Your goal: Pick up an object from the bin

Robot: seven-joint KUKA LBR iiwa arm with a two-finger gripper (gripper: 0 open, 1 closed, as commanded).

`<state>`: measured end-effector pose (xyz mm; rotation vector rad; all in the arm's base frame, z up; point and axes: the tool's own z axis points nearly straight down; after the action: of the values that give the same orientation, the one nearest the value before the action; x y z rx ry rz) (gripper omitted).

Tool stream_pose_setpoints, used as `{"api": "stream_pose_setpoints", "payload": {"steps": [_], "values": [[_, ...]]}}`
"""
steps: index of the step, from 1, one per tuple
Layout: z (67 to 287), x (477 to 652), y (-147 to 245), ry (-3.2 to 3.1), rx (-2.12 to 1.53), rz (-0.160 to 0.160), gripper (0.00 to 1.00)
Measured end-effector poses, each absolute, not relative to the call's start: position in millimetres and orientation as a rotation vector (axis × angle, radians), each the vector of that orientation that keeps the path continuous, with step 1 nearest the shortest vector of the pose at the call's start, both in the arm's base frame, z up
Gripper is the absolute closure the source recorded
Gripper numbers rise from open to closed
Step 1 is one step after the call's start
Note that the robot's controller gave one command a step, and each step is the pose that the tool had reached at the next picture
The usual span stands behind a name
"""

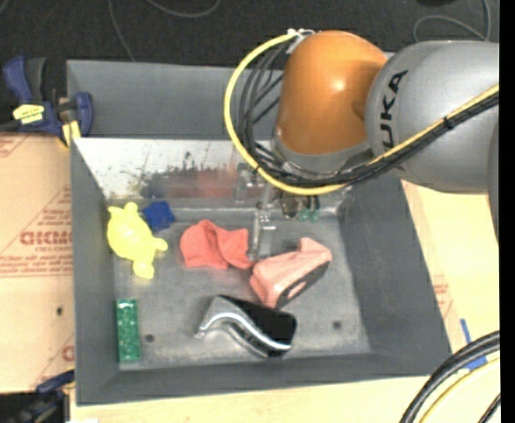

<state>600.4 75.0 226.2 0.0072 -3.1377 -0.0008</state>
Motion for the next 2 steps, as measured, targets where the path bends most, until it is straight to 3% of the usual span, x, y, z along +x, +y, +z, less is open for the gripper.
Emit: {"api": "stream_pose_setpoints", "payload": {"steps": [1, 2], "values": [[231, 601.6, 75, -3.146, 0.005, -0.002, 0.00], [204, 597.8, 81, -3.152, 0.070, 0.000, 0.00]]}}
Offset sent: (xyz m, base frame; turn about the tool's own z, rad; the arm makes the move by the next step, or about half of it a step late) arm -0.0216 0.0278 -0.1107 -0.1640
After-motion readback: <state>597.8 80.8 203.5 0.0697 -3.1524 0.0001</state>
